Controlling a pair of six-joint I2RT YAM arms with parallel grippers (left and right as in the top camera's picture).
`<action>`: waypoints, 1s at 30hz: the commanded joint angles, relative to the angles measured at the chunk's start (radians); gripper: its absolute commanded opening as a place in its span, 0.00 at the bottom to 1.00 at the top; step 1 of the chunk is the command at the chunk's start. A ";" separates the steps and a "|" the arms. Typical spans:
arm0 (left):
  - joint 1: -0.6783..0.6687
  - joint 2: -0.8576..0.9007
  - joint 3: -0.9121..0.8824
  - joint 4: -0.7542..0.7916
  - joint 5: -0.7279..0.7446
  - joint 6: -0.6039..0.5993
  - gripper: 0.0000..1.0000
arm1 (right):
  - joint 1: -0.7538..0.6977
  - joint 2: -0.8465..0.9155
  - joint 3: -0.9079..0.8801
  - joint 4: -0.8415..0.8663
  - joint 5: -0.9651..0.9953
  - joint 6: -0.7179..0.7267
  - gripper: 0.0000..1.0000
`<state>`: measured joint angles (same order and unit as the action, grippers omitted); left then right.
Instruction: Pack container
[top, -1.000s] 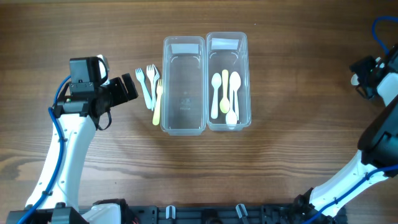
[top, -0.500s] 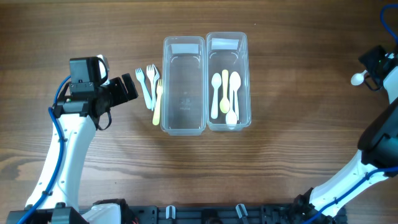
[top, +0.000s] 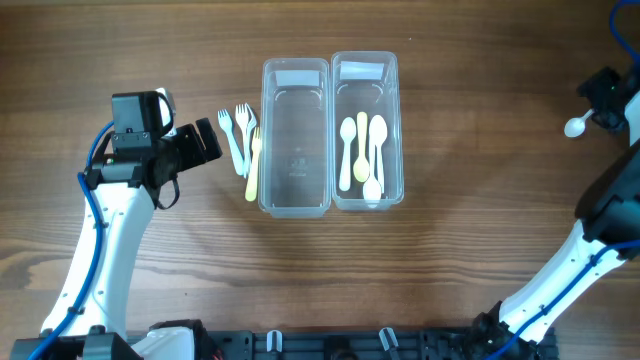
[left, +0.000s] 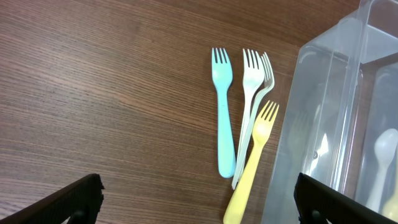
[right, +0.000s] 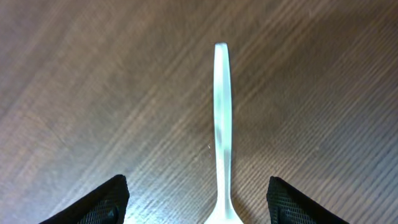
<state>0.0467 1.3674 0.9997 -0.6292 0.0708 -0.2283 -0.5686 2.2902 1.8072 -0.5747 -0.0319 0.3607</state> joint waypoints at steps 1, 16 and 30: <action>-0.005 0.003 0.021 0.003 -0.013 0.019 1.00 | -0.002 0.029 0.027 -0.012 0.018 -0.009 0.71; -0.005 0.003 0.021 0.003 -0.013 0.019 1.00 | -0.001 0.063 0.027 -0.038 0.087 -0.005 0.57; -0.005 0.003 0.021 0.003 -0.013 0.019 1.00 | 0.003 0.107 0.027 -0.140 0.156 -0.020 0.16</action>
<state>0.0463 1.3674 0.9997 -0.6289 0.0708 -0.2283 -0.5686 2.3512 1.8282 -0.6811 0.0933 0.3500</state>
